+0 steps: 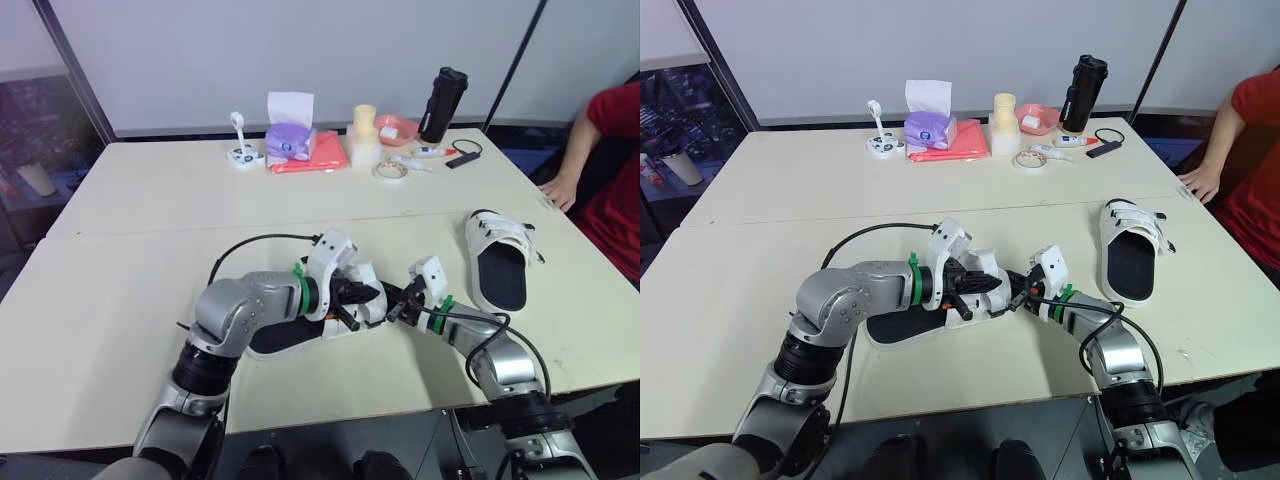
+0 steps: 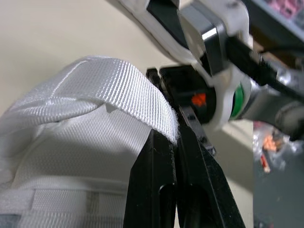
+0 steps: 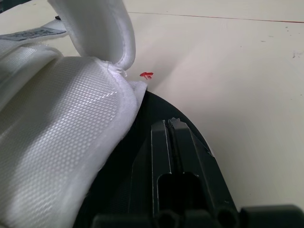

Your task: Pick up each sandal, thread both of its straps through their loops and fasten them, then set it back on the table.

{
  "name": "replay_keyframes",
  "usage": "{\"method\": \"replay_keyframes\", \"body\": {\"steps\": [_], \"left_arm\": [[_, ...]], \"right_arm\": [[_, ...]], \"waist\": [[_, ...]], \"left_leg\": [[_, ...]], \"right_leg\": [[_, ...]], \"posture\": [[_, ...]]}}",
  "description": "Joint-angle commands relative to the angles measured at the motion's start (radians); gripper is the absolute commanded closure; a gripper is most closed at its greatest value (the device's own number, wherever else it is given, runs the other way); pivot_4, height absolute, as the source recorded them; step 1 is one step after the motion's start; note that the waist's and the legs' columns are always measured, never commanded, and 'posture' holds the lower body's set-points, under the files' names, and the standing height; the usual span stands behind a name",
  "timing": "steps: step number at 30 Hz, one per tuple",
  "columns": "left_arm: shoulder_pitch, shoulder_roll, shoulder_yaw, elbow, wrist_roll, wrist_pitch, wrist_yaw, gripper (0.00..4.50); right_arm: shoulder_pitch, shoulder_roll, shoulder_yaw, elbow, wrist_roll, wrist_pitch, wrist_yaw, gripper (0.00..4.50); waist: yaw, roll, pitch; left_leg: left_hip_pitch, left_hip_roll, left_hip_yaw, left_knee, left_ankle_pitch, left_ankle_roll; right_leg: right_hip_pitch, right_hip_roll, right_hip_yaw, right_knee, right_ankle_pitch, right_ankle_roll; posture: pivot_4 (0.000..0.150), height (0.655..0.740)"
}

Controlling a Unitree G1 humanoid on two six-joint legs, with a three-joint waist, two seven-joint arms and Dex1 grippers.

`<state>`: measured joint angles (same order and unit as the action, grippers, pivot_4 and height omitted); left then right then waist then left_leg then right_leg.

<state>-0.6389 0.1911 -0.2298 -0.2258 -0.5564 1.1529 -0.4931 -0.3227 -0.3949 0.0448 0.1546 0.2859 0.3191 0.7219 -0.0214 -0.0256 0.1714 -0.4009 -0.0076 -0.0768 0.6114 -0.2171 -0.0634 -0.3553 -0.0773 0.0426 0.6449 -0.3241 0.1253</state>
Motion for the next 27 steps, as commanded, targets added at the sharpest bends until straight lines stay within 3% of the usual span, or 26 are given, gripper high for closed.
{"method": "replay_keyframes", "body": {"steps": [1,7,13,19,27], "left_arm": [[0.006,0.024,-0.056,-0.029,0.034,-0.060,-0.026,4.47],[0.008,-0.001,-0.018,-0.061,-0.002,-0.143,-0.071,4.47],[0.024,0.045,-0.080,-0.097,0.019,-0.176,-0.133,4.47],[0.012,0.141,-0.217,-0.063,0.174,-0.312,-0.167,4.47],[0.012,0.155,-0.275,-0.021,0.314,-0.462,-0.171,4.47]], "right_arm": [[0.048,0.009,0.048,0.094,-0.051,0.045,-0.012,4.50],[0.047,0.008,0.050,0.095,-0.053,0.042,-0.010,4.50],[0.048,0.009,0.051,0.096,-0.054,0.039,-0.009,4.50],[0.053,0.007,0.047,0.094,-0.053,0.040,-0.012,4.50],[0.058,0.012,0.045,0.094,-0.052,0.040,-0.017,4.50]], "waist": [[0.000,0.000,0.000],[0.001,0.000,0.000],[0.000,0.000,0.000],[0.001,0.000,0.000],[0.002,0.000,0.000]], "left_leg": [[0.000,0.000,0.000,0.000,0.000,0.000],[0.000,0.000,-0.001,0.000,0.000,0.000],[0.000,0.000,-0.001,0.000,0.000,0.000],[0.000,0.000,0.000,-0.001,0.000,0.000],[0.000,0.001,-0.002,-0.001,0.000,0.000]], "right_leg": [[0.000,0.000,0.000,0.000,0.000,0.000],[0.000,0.000,0.000,0.000,0.000,0.000],[-0.001,0.000,0.000,0.000,0.000,0.000],[0.000,0.000,0.000,-0.001,-0.001,-0.002],[0.000,0.000,0.000,-0.001,-0.001,-0.003]], "posture": [[0.150,0.7400],[0.150,0.7400],[0.150,0.7400],[0.150,0.7400],[0.150,0.7400]]}}
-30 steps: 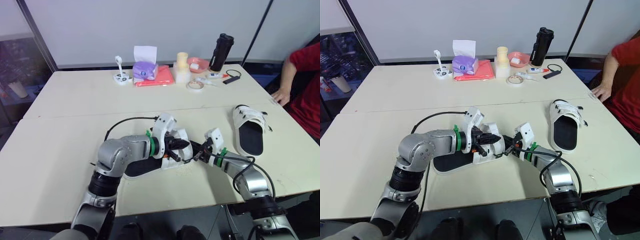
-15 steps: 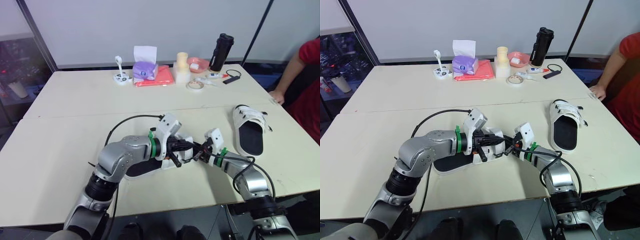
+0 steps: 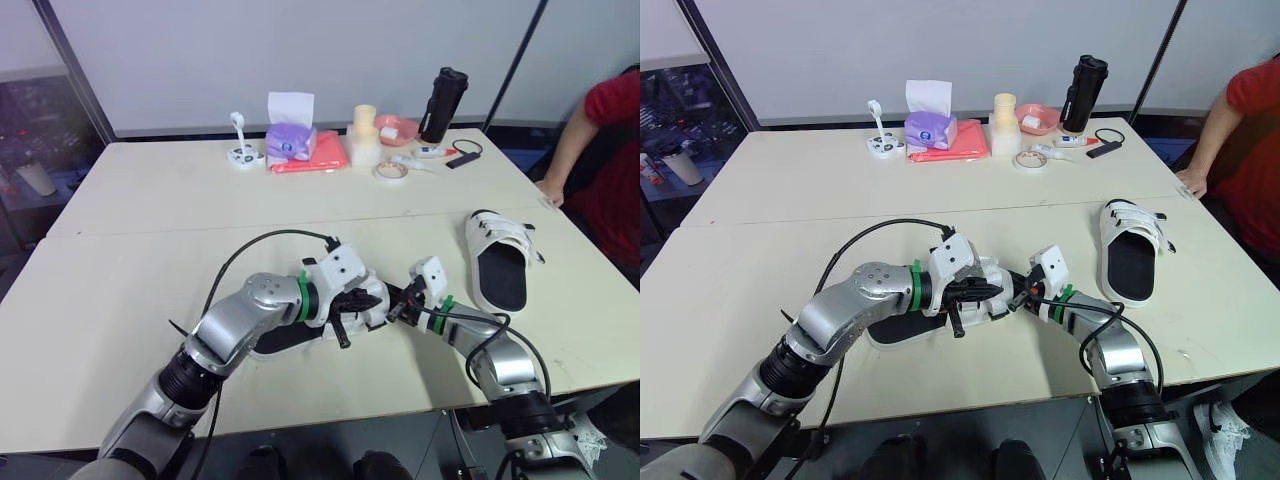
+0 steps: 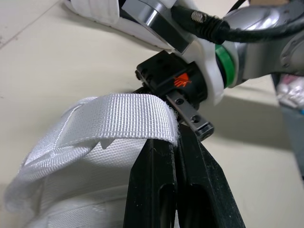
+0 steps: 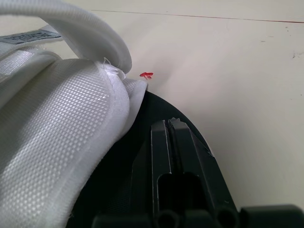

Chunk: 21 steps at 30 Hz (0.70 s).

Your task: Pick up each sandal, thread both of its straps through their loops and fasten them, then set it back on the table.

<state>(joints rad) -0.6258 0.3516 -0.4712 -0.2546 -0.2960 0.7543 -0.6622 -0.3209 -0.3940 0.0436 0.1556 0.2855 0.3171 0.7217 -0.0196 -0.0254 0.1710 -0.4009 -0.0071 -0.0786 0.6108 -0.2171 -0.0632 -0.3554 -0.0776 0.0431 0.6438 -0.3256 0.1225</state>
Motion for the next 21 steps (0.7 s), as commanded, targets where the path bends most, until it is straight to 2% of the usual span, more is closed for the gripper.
{"method": "replay_keyframes", "body": {"steps": [1,9,20,21], "left_arm": [[-0.003,-0.014,-0.030,0.016,0.068,-0.087,0.002,4.47],[0.002,-0.002,-0.048,0.021,0.141,-0.228,-0.068,4.47],[0.009,-0.003,-0.040,0.038,0.141,-0.173,-0.131,4.47],[0.009,-0.012,-0.022,0.037,0.122,-0.151,-0.128,4.22]], "right_arm": [[0.057,0.012,0.046,0.094,-0.052,0.042,-0.018,4.50],[0.059,0.015,0.042,0.095,-0.052,0.044,-0.021,4.50],[0.056,0.019,0.039,0.098,-0.053,0.045,-0.026,4.50],[0.057,0.019,0.039,0.098,-0.053,0.045,-0.026,4.50]], "waist": [[0.001,0.000,0.000],[0.001,0.000,0.000],[-0.001,0.000,0.000],[-0.001,0.000,0.000]], "left_leg": [[0.000,0.000,0.000,0.000,0.000,0.000],[0.000,0.000,0.000,0.000,0.000,0.000],[0.000,0.001,0.000,0.000,0.000,0.000],[0.000,0.001,0.000,0.000,0.000,0.000]], "right_leg": [[0.000,0.000,0.000,0.000,0.000,0.000],[0.000,0.000,0.000,0.000,0.000,0.000],[0.000,0.000,0.000,0.000,0.000,0.001],[0.000,0.000,0.000,0.000,0.000,0.001]], "posture": [[0.150,0.7400],[0.150,0.7400],[0.150,0.7400],[0.150,0.7400]]}}
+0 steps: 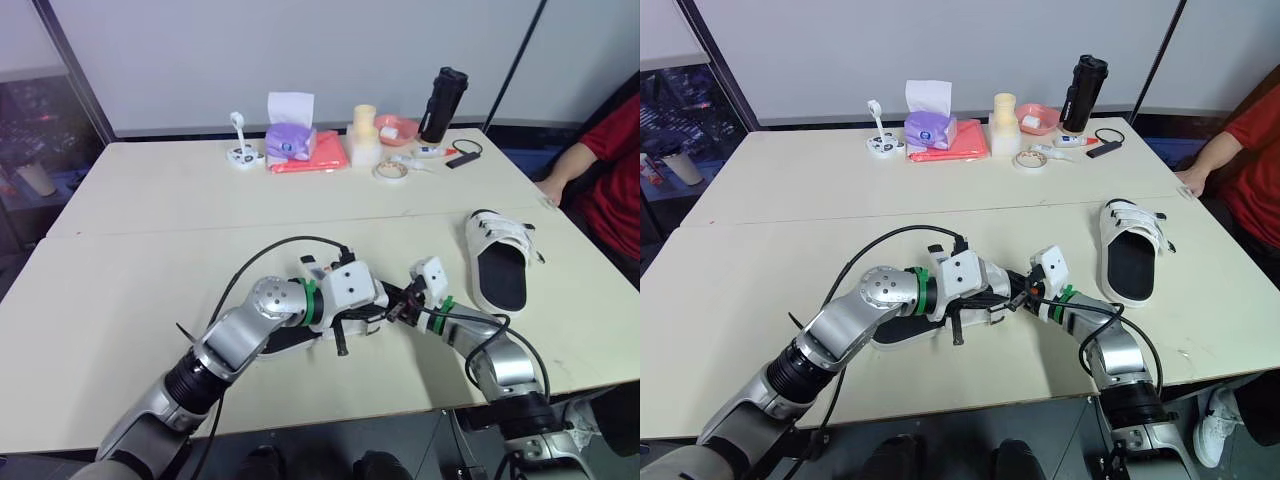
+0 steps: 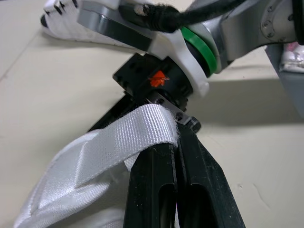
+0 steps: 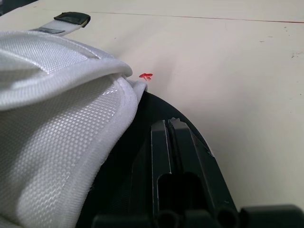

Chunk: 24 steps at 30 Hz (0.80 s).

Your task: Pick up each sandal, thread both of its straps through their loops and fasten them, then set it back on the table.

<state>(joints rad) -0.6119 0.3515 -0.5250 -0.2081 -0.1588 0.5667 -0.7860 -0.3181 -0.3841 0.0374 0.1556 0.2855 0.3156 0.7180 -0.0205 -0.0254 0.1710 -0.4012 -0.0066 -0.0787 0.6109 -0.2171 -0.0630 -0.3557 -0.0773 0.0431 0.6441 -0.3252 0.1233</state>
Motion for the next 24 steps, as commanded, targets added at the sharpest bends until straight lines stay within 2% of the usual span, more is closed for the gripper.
{"method": "replay_keyframes", "body": {"steps": [1,2,8,12,15,19,24], "left_arm": [[-0.005,-0.018,0.048,-0.015,-0.035,0.053,-0.007,3.93],[-0.004,-0.023,0.065,-0.022,-0.052,0.069,-0.008,3.70],[0.038,-0.010,0.215,-0.133,-0.206,0.205,-0.021,0.94],[0.101,0.058,0.311,-0.253,-0.378,0.358,-0.073,0.94],[0.133,0.112,0.322,-0.300,-0.460,0.435,-0.104,0.94],[0.143,0.137,0.268,-0.274,-0.447,0.447,-0.089,0.94],[0.105,0.100,0.200,-0.190,-0.397,0.431,-0.044,0.94]], "right_arm": [[0.054,0.009,0.044,0.098,-0.052,0.046,-0.022,4.50],[0.054,0.009,0.044,0.098,-0.052,0.046,-0.022,4.50],[0.057,0.006,0.042,0.100,-0.052,0.043,-0.019,4.50],[0.054,0.005,0.044,0.107,-0.054,0.043,-0.014,4.50],[0.047,0.008,0.049,0.116,-0.055,0.041,-0.011,4.50],[0.042,0.010,0.053,0.122,-0.056,0.039,-0.008,4.50],[0.042,0.008,0.056,0.121,-0.058,0.040,-0.004,4.50]], "waist": [[0.000,0.000,0.000],[0.000,0.000,0.000],[0.000,0.000,0.000],[-0.001,0.000,0.000],[0.000,0.000,0.000],[0.001,0.000,0.000],[0.003,0.000,0.000]], "left_leg": [[0.000,0.000,0.000,0.000,0.000,0.000],[0.000,0.000,0.000,0.000,0.000,0.000],[0.000,0.000,0.000,0.000,0.000,0.000],[0.000,0.001,0.000,0.000,0.000,0.000],[0.000,0.001,0.000,0.000,0.000,0.000],[0.001,0.002,0.000,0.000,0.000,0.000],[0.001,0.002,0.000,0.000,0.000,0.000]], "right_leg": [[0.000,0.000,0.000,0.000,0.000,0.000],[0.000,0.000,0.000,0.000,0.000,0.000],[0.000,0.000,0.000,0.000,0.001,0.001],[0.000,0.000,0.000,0.000,0.000,0.001],[0.000,0.000,0.000,0.000,-0.001,-0.001],[0.001,0.000,0.000,0.000,-0.001,-0.002],[0.001,0.000,0.000,0.000,-0.001,-0.003]], "posture": [[0.150,0.7400],[0.150,0.7400],[0.150,0.7400],[0.150,0.7400],[0.150,0.7400],[0.150,0.7400],[0.150,0.7400]]}}
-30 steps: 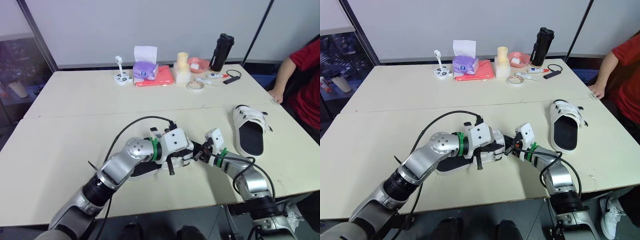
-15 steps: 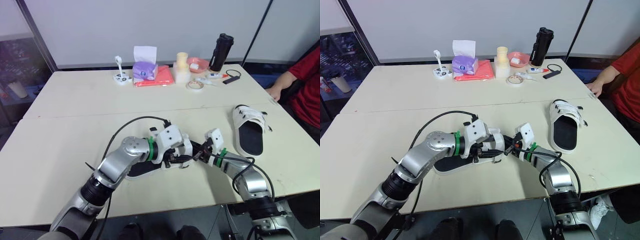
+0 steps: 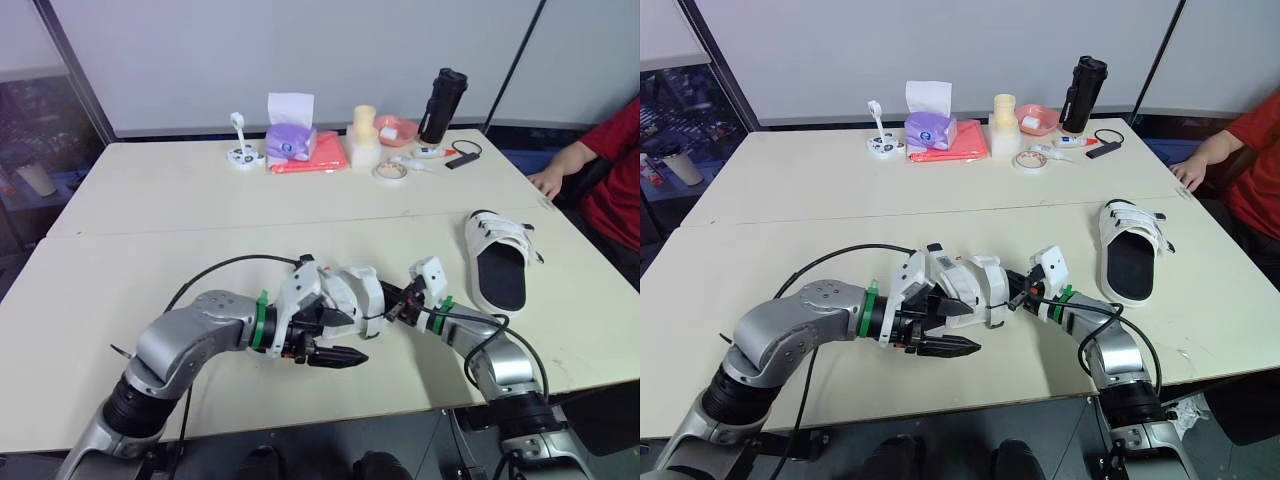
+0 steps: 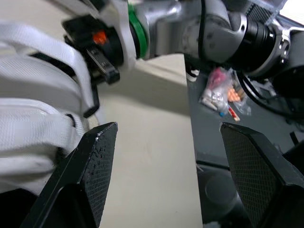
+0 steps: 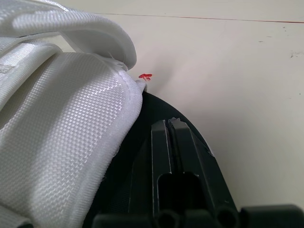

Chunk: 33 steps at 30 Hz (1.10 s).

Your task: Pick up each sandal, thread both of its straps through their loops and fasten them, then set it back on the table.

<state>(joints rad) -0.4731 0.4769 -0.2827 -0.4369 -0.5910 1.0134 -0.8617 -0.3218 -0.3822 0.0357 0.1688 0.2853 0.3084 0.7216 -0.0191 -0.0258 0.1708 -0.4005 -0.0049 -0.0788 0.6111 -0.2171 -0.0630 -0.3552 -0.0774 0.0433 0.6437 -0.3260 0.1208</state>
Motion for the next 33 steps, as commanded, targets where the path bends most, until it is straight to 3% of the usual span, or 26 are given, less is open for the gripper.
{"method": "replay_keyframes", "body": {"steps": [1,8,25,33], "left_arm": [[-0.044,-0.034,-0.056,0.057,0.045,-0.011,0.041,0.94],[-0.076,-0.053,-0.112,0.095,0.074,0.040,0.091,0.94],[-0.100,-0.194,-0.161,0.288,0.261,-0.128,0.245,0.94],[-0.051,-0.202,-0.107,0.184,0.230,0.063,0.346,0.94]], "right_arm": [[0.046,0.005,0.057,0.107,-0.058,0.048,-0.008,4.50],[0.057,0.004,0.052,0.094,-0.057,0.048,-0.012,4.50],[0.072,0.010,0.047,0.077,-0.050,0.046,-0.035,4.50],[0.075,0.005,0.039,0.074,-0.051,0.046,-0.041,4.50]], "waist": [[0.001,0.000,0.000],[-0.001,0.000,0.000],[0.007,0.003,-0.006],[0.004,0.003,-0.006]], "left_leg": [[0.000,0.000,0.000,0.000,0.000,0.000],[0.000,0.000,0.000,0.000,0.000,0.000],[0.004,0.001,0.000,0.000,0.000,0.000],[0.006,0.001,-0.002,0.000,0.000,0.001]], "right_leg": [[0.000,0.000,0.000,0.000,0.000,0.000],[0.000,0.000,0.000,-0.001,0.000,0.000],[0.005,-0.001,-0.001,-0.012,0.002,-0.004],[0.012,-0.004,0.000,-0.014,0.002,-0.004]], "posture": [[0.150,0.7400],[0.150,0.7400],[0.150,0.7400],[0.150,0.7400]]}}
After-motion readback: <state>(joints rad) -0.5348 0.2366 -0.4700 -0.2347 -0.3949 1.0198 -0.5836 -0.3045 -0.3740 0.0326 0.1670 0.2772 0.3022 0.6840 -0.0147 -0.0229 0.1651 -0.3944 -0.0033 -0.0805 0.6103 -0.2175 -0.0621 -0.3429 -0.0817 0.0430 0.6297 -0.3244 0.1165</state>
